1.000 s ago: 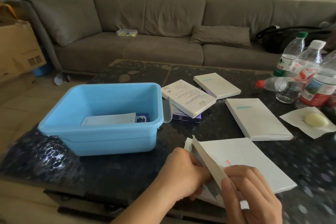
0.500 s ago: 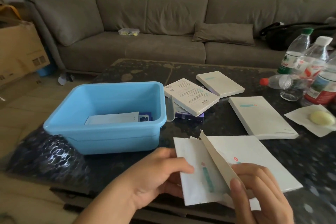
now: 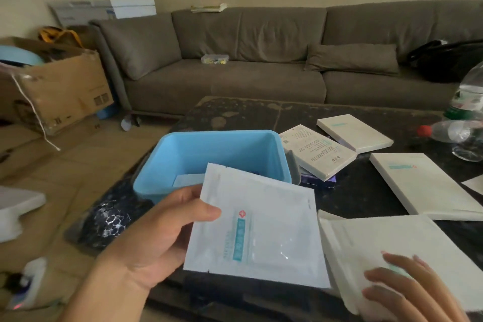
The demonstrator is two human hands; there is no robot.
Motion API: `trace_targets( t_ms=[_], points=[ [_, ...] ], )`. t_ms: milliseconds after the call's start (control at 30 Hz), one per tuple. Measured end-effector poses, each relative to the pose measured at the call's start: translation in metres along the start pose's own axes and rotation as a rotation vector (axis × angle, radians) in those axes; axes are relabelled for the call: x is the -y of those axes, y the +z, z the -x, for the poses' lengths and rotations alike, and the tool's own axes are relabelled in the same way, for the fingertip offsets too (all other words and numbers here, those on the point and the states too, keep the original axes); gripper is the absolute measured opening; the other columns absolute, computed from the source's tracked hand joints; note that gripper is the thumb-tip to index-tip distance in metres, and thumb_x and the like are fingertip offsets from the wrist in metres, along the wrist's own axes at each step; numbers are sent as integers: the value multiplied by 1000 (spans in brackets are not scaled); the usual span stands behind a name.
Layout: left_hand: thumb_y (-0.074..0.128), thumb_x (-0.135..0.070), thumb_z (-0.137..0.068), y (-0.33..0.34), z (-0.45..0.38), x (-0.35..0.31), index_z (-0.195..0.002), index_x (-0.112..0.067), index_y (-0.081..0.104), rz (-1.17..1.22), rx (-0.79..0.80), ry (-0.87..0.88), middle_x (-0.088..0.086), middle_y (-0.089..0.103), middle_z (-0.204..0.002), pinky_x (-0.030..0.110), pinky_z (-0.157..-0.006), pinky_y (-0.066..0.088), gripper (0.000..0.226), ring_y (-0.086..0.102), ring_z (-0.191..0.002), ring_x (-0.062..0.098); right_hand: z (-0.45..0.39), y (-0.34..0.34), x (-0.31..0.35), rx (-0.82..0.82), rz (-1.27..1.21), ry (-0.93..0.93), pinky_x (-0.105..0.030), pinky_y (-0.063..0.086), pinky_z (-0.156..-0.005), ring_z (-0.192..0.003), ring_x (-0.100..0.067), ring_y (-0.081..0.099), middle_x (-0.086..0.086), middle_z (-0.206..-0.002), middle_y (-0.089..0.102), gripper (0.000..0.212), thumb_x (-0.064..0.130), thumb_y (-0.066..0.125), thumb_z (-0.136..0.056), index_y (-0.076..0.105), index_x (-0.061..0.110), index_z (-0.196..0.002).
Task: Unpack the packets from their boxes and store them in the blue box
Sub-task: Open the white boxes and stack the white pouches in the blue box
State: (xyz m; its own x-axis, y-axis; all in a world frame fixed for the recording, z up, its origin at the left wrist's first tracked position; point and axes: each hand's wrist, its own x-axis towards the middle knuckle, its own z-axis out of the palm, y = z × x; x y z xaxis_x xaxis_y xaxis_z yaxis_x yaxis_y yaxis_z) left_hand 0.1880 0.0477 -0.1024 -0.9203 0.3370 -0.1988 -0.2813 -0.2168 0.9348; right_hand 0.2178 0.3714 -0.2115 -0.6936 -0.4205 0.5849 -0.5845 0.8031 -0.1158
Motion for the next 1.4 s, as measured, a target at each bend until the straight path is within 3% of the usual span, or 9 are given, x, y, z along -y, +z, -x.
trace_targets(
  t_ms=[67,167,233,300,467,600,900,1033,1400],
  points=[
    [74,-24,-56,-5,2,-5,-103,-18,76,24,24,16,15,73,-108,38,-79,59,47,71,-98,26,-31,-23,23,-64,-286,243,-23,45,-97,-119,7,53,22,-107,63,34,75,43,-86,57,48,-100],
    [87,-27,-54,-11,4,-9,-114,-17,71,92,51,32,16,70,-113,41,-79,58,63,70,-103,28,-86,-48,61,-104,-982,642,-32,59,-60,-83,-14,72,6,-97,75,76,89,66,-45,58,49,-108],
    [86,-26,-58,-14,5,-12,-117,-16,70,130,36,54,16,70,-117,39,-78,58,62,69,-106,28,-123,-51,66,88,-1145,726,-39,59,-62,-82,-21,74,-1,-94,77,92,81,77,-37,52,48,-119],
    [79,-25,-69,-17,7,-17,-121,-18,69,150,-13,80,14,68,-122,39,-79,59,53,67,-112,27,-156,-50,70,201,-1234,716,-49,58,-77,-86,-27,74,-4,-96,77,76,54,81,-58,50,46,-126],
    [71,-36,-71,-31,15,-28,-106,-16,76,-20,-259,117,15,76,-101,27,-58,61,40,74,-81,20,-213,-27,73,144,-1105,747,-57,57,-82,-93,-29,73,2,-109,73,62,27,76,-73,52,46,-127],
    [72,-30,-68,-46,14,-26,-92,-7,77,-17,-442,220,14,74,-77,19,-46,52,34,69,-59,14,-241,-7,77,123,-1067,717,-42,62,-77,-85,-18,74,5,-102,74,54,15,70,-86,51,34,-132],
    [68,-12,-90,-62,4,-29,-103,-21,68,47,-920,377,1,74,-99,35,-71,60,16,75,-83,16,-274,36,72,180,-1042,859,-41,60,-68,-92,-29,69,-9,-111,68,38,5,68,-88,59,27,-118],
    [64,-14,-93,-64,5,-33,-97,-20,68,172,-934,391,0,74,-98,39,-75,61,8,74,-88,20,-274,53,72,228,-929,908,-35,58,-56,-84,-23,66,-4,-102,64,34,8,67,-90,56,26,-117],
    [62,-16,-95,-68,5,-32,-95,-18,69,141,-884,407,0,76,-96,40,-77,60,8,75,-86,21,-280,86,84,596,-768,970,-53,57,-84,-96,-37,67,-19,-110,66,33,-3,68,-86,58,7,-115]
  ],
)
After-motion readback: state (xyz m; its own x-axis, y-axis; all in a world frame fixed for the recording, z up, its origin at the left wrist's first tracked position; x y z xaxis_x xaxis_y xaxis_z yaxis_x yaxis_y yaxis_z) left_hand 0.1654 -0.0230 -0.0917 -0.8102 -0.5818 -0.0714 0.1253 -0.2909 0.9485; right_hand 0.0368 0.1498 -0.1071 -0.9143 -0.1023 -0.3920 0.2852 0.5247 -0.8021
